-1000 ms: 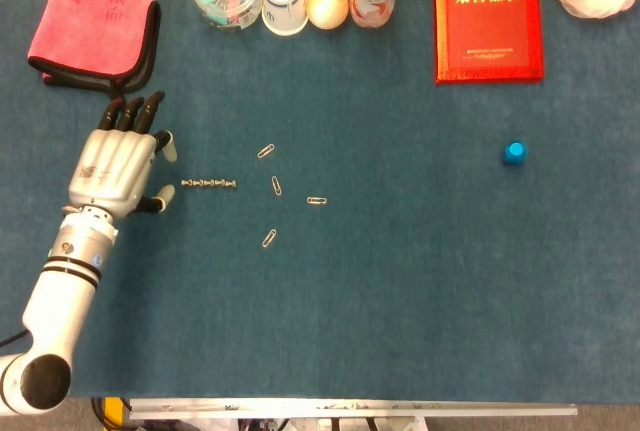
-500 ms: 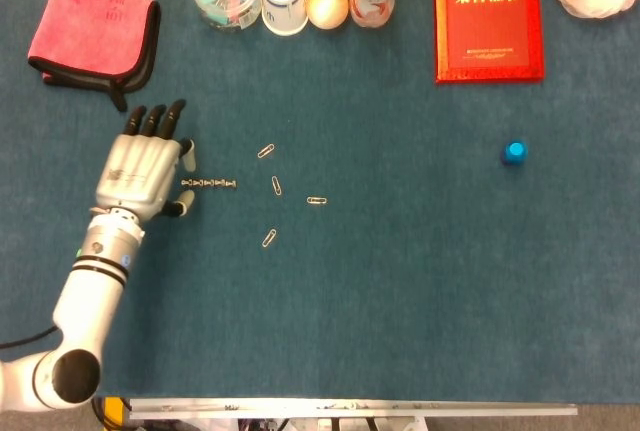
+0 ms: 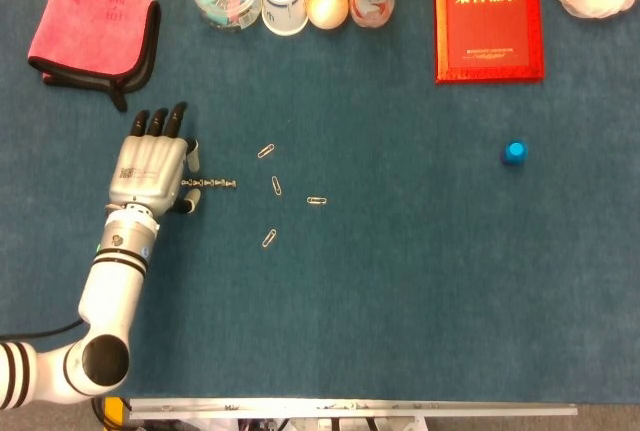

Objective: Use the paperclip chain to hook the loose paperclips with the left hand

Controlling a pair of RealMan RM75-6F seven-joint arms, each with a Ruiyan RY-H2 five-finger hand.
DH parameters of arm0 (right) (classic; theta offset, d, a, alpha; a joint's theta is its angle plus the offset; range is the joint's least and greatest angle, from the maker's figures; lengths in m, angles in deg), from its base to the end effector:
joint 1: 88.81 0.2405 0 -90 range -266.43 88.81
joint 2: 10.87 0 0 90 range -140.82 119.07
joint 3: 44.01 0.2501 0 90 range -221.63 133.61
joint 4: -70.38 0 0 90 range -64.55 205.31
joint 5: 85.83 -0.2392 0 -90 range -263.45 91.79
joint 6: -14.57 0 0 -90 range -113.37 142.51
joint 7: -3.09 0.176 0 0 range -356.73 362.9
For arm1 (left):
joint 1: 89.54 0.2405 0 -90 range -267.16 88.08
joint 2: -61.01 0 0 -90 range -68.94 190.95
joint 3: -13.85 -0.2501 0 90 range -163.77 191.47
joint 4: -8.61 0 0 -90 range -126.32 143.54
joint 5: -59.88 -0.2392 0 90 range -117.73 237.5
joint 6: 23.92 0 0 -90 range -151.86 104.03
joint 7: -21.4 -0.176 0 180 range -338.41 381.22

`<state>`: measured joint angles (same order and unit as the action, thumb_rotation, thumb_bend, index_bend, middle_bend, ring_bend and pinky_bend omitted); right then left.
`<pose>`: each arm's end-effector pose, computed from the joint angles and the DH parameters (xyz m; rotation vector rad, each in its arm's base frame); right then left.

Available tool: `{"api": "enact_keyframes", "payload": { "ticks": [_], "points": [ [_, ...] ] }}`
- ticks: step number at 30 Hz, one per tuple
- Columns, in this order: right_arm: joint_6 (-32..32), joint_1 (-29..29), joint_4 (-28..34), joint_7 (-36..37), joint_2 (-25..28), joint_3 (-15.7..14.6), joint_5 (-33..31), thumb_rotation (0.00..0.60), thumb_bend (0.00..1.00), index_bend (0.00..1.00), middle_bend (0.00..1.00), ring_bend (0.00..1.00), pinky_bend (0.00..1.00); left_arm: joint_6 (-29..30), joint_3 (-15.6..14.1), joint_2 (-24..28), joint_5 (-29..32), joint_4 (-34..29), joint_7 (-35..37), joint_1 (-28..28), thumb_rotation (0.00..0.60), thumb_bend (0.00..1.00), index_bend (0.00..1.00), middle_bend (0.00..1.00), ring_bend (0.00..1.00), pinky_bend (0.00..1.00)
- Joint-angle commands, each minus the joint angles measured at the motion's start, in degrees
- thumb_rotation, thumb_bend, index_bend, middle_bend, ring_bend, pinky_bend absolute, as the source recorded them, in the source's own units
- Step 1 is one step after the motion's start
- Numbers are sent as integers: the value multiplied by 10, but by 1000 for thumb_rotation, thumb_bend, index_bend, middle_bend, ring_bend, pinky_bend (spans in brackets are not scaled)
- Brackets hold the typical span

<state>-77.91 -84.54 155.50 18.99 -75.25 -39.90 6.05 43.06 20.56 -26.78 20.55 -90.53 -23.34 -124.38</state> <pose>-0.3172 -0.2161 0.1581 1.3427 -0.8758 1.1693 -0.1964 0.3070 -0.0565 -1.6875 -1.1110 -0.5015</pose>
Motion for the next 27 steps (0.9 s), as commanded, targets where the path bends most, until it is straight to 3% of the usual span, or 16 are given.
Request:
{"api": "enact_keyframes", "payload": {
  "ticks": [1,13,27],
  "points": [
    [0,0,0,0,0,0,0,600,865,387,412,368,553,5,1,-6,11,5,-3,-3,600,282,445,0,0,0],
    [2,0,0,1,1,0,0,600,865,387,412,368,553,9,2,-24,38,7,7,-12,600,282,449,0,0,0],
    [0,-1,0,6,3,2,-2,600,865,387,412,368,553,0,1,-52,64,56,3,-26,600,282,466,0,0,0]
  ]
}}
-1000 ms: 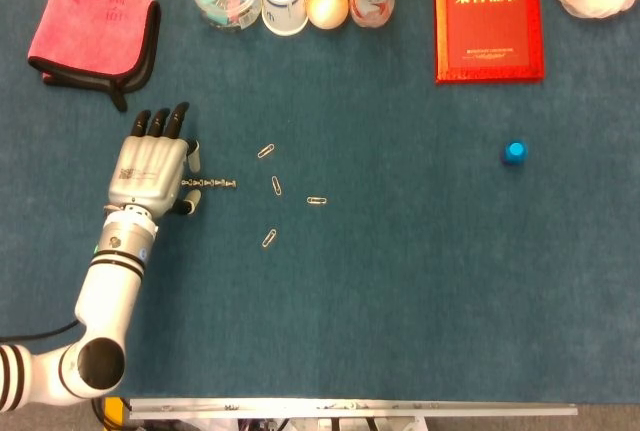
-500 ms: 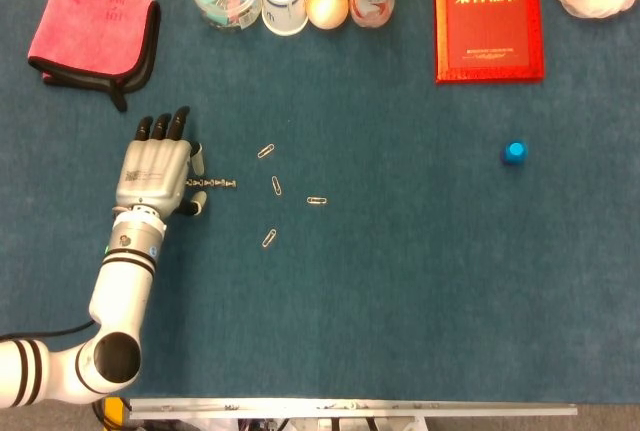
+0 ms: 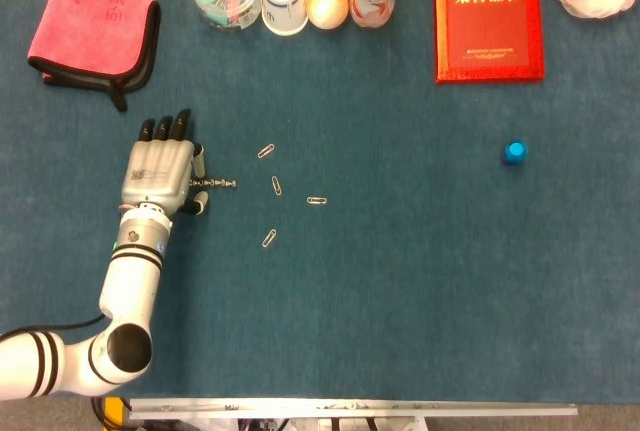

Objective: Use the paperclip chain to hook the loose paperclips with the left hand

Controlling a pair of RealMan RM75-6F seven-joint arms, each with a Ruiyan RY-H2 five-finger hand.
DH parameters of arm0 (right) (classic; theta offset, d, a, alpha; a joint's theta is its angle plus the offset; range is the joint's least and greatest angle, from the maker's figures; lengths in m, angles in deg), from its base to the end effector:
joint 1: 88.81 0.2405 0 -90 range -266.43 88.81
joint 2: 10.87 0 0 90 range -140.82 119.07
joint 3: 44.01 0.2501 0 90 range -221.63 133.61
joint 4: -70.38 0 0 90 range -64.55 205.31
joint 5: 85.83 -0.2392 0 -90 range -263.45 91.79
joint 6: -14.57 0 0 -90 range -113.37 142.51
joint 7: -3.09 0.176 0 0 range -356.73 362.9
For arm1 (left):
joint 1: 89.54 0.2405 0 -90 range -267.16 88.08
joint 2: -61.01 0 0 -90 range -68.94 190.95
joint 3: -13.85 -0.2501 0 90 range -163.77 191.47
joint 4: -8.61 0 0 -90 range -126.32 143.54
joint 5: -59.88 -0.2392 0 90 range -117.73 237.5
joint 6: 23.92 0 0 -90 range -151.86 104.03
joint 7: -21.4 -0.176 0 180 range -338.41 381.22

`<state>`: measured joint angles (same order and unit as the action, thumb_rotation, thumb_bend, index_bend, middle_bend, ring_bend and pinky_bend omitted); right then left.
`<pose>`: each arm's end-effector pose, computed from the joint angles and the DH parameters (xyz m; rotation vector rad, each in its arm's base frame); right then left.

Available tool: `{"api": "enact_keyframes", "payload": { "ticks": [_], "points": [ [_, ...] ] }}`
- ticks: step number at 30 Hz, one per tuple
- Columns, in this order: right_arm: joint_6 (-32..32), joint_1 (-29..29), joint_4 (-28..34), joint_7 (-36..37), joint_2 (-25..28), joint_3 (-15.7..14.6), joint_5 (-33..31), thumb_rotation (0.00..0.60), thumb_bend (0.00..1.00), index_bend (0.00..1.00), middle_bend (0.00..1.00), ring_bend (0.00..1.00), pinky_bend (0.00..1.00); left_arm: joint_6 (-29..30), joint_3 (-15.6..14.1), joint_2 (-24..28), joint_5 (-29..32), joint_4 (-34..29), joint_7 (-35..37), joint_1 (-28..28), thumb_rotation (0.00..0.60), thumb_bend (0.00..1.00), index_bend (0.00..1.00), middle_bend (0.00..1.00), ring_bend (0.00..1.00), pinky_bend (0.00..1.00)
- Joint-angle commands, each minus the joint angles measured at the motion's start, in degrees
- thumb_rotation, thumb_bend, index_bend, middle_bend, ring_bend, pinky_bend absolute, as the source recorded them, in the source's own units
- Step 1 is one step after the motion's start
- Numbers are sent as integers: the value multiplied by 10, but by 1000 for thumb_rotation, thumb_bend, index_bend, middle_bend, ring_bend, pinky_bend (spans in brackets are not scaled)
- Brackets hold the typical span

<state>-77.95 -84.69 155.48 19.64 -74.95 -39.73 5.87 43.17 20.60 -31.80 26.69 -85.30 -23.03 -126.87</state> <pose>-0.3183 -0.2159 0.1608 1.3353 -0.8793 1.1730 -0.2016 0.3114 -0.0806 -1.6493 -1.1788 -0.4519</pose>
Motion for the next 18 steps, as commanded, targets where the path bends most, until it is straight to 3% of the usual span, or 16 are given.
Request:
{"api": "enact_keyframes", "payload": {
  "ticks": [1,12,18],
  "points": [
    [0,0,0,0,0,0,0,600,865,387,412,369,553,-1,0,-2,5,6,0,-2,600,282,466,0,0,0],
    [1,0,1,-2,0,-1,1,600,865,387,412,368,553,-3,-1,-5,16,17,-1,-6,600,284,494,0,0,0],
    [2,0,0,-2,-1,-1,0,600,865,387,412,368,553,-6,-2,-5,21,21,-1,-7,600,340,511,0,0,0]
  ]
}}
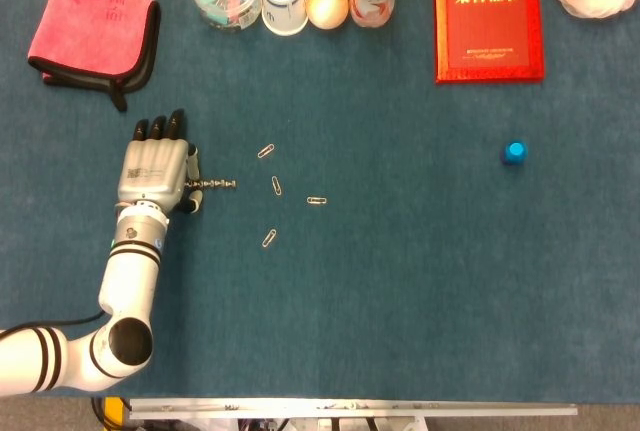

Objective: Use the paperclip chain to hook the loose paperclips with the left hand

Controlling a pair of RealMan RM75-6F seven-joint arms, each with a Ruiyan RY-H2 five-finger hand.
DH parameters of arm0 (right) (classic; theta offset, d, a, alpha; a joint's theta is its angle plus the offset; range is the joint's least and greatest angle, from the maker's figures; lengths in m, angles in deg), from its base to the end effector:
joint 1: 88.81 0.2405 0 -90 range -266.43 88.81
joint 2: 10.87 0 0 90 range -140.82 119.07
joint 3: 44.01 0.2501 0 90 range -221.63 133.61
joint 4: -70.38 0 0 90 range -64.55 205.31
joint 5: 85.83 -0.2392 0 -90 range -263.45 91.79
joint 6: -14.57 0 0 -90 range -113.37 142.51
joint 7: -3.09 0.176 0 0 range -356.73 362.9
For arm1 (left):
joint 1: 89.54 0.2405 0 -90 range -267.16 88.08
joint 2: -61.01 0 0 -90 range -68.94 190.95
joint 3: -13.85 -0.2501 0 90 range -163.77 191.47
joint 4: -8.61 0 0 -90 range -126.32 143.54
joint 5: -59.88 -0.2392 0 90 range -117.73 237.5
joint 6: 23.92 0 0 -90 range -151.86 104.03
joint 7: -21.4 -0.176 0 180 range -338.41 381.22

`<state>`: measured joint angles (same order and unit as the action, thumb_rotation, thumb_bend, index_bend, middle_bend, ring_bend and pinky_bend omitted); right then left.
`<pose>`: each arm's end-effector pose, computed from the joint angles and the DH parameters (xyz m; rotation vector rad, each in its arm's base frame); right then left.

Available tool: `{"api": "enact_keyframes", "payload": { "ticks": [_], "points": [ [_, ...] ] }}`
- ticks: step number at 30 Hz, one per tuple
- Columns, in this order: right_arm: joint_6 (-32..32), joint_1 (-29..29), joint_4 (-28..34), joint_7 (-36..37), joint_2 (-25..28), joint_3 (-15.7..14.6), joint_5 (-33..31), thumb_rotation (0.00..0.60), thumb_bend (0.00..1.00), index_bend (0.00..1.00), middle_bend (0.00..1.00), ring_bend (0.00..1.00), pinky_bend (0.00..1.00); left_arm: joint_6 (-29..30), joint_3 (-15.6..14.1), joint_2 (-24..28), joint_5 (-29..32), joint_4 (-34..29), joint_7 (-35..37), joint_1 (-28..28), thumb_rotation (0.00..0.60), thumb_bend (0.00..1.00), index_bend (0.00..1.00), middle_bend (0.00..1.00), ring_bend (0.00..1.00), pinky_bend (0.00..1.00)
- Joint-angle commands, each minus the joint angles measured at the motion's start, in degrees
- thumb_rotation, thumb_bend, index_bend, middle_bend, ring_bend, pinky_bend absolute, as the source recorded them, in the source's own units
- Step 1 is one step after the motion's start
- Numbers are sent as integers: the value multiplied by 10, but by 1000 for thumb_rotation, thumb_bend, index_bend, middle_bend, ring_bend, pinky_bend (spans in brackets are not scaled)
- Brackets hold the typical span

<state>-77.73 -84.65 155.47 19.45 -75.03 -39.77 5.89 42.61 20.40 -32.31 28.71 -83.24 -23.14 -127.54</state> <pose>-0.3185 -0.2161 0.1596 1.3385 -0.8810 1.1688 -0.2106 0.3153 -0.0829 -1.6352 -1.1832 -0.4174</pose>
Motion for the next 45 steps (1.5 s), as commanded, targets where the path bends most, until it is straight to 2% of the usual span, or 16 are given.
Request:
{"api": "enact_keyframes", "payload": {
  "ticks": [1,9,18,31,45],
  "points": [
    [0,0,0,0,0,0,1,600,865,387,412,368,553,-1,-1,-1,1,1,0,0,600,346,512,0,0,0],
    [0,0,0,0,0,0,1,600,865,387,412,368,553,-3,0,-3,6,6,3,-2,600,403,535,0,0,0],
    [-1,0,0,0,0,0,2,600,865,387,412,368,553,6,-3,5,2,-6,0,-1,600,420,544,0,0,0],
    [-3,-1,1,-1,0,-1,4,600,865,387,412,368,553,67,-24,46,-63,-104,-22,7,600,420,549,0,0,0],
    [-9,-4,2,9,4,1,3,600,865,387,412,368,553,114,-65,56,-153,-182,-74,10,600,420,549,0,0,0]
  ]
}}
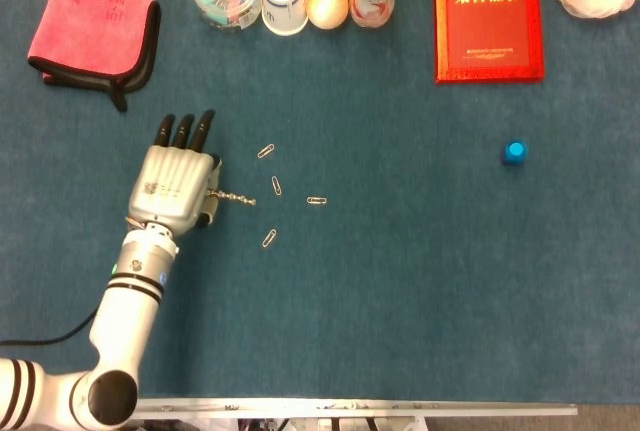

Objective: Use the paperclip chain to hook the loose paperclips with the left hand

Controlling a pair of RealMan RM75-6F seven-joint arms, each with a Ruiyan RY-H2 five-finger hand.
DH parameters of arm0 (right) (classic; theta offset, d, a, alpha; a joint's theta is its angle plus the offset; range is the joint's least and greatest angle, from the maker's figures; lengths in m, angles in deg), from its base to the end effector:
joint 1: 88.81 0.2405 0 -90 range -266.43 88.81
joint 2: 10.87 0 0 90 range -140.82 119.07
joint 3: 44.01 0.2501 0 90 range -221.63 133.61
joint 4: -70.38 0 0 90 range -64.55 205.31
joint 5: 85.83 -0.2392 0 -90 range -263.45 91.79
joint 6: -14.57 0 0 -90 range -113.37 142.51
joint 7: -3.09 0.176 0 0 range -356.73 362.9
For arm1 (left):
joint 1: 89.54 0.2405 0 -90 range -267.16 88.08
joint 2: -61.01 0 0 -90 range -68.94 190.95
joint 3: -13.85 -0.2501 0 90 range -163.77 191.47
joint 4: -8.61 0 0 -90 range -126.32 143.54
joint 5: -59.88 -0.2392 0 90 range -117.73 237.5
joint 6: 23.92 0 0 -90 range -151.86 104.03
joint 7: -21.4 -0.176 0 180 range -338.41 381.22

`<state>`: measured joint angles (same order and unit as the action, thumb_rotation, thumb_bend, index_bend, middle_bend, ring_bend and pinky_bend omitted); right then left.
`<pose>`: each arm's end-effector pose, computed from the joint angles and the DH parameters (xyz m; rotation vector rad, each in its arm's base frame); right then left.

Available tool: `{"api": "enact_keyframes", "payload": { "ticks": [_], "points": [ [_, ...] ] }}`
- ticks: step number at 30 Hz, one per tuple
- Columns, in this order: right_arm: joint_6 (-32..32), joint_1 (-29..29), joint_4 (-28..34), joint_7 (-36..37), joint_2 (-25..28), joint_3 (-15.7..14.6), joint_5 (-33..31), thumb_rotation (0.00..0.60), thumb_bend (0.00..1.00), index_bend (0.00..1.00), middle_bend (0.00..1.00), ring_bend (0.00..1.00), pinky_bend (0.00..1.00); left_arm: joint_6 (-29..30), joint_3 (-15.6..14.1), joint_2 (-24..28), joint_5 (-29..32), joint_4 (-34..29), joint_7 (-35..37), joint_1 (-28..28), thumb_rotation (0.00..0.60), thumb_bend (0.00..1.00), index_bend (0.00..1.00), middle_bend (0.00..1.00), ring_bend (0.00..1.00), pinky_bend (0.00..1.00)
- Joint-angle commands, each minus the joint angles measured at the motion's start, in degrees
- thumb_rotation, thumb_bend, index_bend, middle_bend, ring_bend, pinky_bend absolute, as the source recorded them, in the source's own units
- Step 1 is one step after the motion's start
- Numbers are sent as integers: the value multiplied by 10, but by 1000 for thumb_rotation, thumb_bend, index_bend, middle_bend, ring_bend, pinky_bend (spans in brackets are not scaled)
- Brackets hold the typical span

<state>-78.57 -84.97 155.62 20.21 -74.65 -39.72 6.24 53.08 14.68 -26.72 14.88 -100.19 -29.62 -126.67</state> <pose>-0.3174 -0.2140 0.1633 1.3323 -0.8770 1.1856 -0.1528 0.2733 -0.0496 -1.7907 -0.9483 -0.5474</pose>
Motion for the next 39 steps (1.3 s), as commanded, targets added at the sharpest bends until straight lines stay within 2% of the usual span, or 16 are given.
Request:
{"api": "enact_keyframes", "payload": {
  "ticks": [1,8,14,23,39],
  "points": [
    [-2,-1,0,2,1,0,0,600,865,387,412,368,553,14,-11,0,-23,-19,-14,3,600,420,549,0,0,0],
    [-6,-3,-1,8,3,1,1,600,865,387,412,368,553,32,-35,-4,-68,-46,-33,12,600,420,552,2,0,0],
    [-11,-5,-1,10,3,1,2,600,865,387,412,368,553,32,-48,-15,-95,-45,-30,24,600,420,563,2,0,0],
    [-14,-7,-1,13,5,3,1,600,865,387,412,368,553,16,-52,-36,-98,-18,-30,34,600,420,564,2,0,0],
    [-18,-10,-3,19,6,4,0,600,865,387,412,368,553,-3,-42,-58,-86,23,-26,46,600,420,564,2,0,0]
  ]
}}
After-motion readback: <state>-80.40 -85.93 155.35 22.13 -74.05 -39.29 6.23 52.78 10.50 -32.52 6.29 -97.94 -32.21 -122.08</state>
